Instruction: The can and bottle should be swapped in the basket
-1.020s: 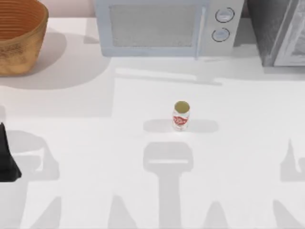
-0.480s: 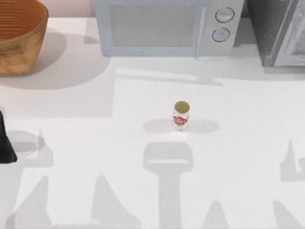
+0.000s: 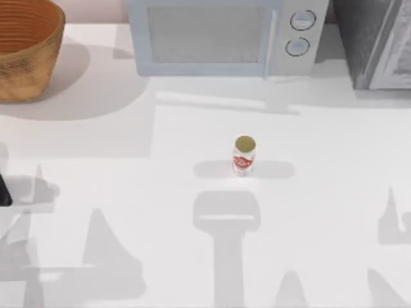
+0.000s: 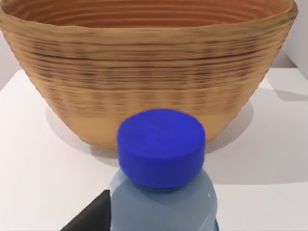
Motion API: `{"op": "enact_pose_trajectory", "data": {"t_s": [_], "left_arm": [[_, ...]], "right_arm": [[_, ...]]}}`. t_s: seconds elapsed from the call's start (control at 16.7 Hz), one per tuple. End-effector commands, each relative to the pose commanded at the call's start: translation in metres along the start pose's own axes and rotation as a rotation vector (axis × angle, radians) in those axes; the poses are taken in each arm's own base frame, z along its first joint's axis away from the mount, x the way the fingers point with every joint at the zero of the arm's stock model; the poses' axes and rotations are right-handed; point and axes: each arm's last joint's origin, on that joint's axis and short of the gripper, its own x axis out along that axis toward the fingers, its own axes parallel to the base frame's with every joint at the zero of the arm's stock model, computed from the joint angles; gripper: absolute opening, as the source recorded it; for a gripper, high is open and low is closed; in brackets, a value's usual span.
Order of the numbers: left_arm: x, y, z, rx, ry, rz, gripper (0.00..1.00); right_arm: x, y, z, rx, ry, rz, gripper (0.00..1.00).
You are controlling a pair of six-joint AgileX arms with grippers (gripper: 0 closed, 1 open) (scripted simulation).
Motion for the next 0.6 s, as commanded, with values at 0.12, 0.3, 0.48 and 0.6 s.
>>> {"op": "enact_pose_trajectory", "data": {"t_s": [0.12, 0.3, 0.48, 0.6], "left_arm": [[0.006, 0.008, -0.011, -0.001, 0.008, -0.003, 1.0], [0.011, 0.017, -0.028, -0.005, 0.024, -0.006, 1.0], [0.012, 0.024, -0.043, -0.01, 0.04, -0.008, 1.0], [0.011, 0.027, -0.05, -0.013, 0.047, -0.007, 1.0]], "right_arm": [[0.0, 0.0, 0.0, 0.0, 0.0, 0.0, 1.0], [0.0, 0.0, 0.0, 0.0, 0.0, 0.0, 1.0], [0.0, 0.0, 0.0, 0.0, 0.0, 0.0, 1.0], [0.0, 0.0, 0.0, 0.0, 0.0, 0.0, 1.0]]}}
